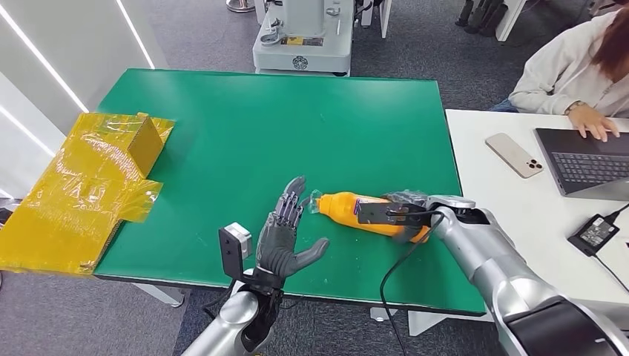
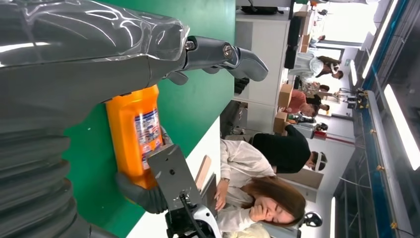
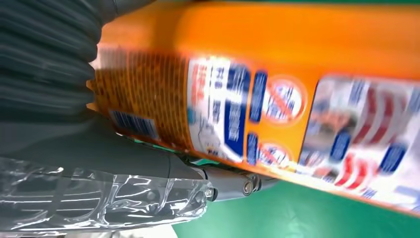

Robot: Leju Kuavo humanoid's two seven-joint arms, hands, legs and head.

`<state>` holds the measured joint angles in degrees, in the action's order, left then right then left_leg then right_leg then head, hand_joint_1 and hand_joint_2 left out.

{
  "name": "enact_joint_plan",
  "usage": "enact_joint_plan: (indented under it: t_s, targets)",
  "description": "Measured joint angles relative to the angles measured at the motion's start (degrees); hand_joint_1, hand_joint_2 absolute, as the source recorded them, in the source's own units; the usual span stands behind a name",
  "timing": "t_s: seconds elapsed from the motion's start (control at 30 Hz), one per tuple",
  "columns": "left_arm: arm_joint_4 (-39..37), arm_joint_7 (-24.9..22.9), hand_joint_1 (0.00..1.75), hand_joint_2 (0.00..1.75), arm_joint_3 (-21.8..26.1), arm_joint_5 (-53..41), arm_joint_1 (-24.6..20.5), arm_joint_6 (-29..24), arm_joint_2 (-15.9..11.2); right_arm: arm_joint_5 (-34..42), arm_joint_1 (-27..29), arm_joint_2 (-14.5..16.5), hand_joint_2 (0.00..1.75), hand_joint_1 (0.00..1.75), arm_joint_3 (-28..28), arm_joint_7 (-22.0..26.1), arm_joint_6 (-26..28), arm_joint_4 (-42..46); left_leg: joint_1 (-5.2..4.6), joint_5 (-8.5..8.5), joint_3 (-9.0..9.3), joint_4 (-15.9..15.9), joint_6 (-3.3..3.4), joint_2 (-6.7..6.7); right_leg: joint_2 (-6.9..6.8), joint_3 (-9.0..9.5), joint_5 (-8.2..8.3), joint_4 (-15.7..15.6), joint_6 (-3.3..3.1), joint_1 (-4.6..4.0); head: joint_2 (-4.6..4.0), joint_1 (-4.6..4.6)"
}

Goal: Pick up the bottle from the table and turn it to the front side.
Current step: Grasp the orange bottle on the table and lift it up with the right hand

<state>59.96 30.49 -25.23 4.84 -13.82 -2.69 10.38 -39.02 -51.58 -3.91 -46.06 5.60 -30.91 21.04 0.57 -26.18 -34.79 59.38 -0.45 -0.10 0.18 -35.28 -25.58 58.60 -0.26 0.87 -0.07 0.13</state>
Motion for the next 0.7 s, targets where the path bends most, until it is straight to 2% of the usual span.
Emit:
enact_joint_plan:
  t_s: [0.07, 0.3, 0.53, 0.6, 0.7]
  targets:
    - [-0.3, 0.0, 0.0, 1.75, 0.0, 0.1, 0.0, -0.1, 0.0, -0.3, 0.0, 0.0, 1.75, 1.75, -0.9, 0.2, 1.2, -0.2, 0.0, 0.0, 0.01, 0.0, 0.0, 0.0, 0.0, 0.01, 0.0, 0.0, 0.0, 0.0, 0.0, 0.0]
    - [-0.6, 0.0, 0.0, 1.75, 0.1, 0.1, 0.0, -0.2, -0.1, 0.0, 0.1, 0.0, 1.75, 1.75, -2.5, 0.7, 3.4, -0.3, 0.0, 0.01, 0.02, 0.0, 0.0, 0.0, 0.0, 0.03, 0.01, 0.0, 0.0, 0.0, 0.0, 0.0]
    - [-0.3, -0.5, 0.0, 1.75, 0.5, -0.8, 1.3, -0.2, -0.4, 3.7, 2.6, -0.1, 1.75, 1.75, -2.5, 4.7, 13.1, 0.4, 0.0, 0.0, 0.01, 0.0, 0.0, 0.0, 0.0, 0.01, 0.01, 0.0, 0.0, 0.0, 0.0, 0.0]
    - [0.2, -0.5, 0.0, 1.75, 0.6, -1.3, 1.9, -0.3, -0.4, 6.7, 3.9, -0.4, 1.75, 1.75, -1.7, 7.0, 15.7, 1.2, 0.01, 0.0, 0.0, 0.0, 0.0, -0.03, -0.02, 0.01, -0.01, 0.0, 0.0, -0.01, 0.0, -0.01]
    - [1.5, -0.1, 0.0, 1.75, 1.0, -2.1, 3.3, -1.1, -0.8, 18.0, 7.9, -1.0, 1.75, 1.75, 2.3, 14.1, 16.7, 4.4, 0.03, -0.01, -0.03, 0.0, 0.0, -0.09, -0.07, 0.01, -0.05, 0.0, 0.04, -0.03, 0.0, 0.0]
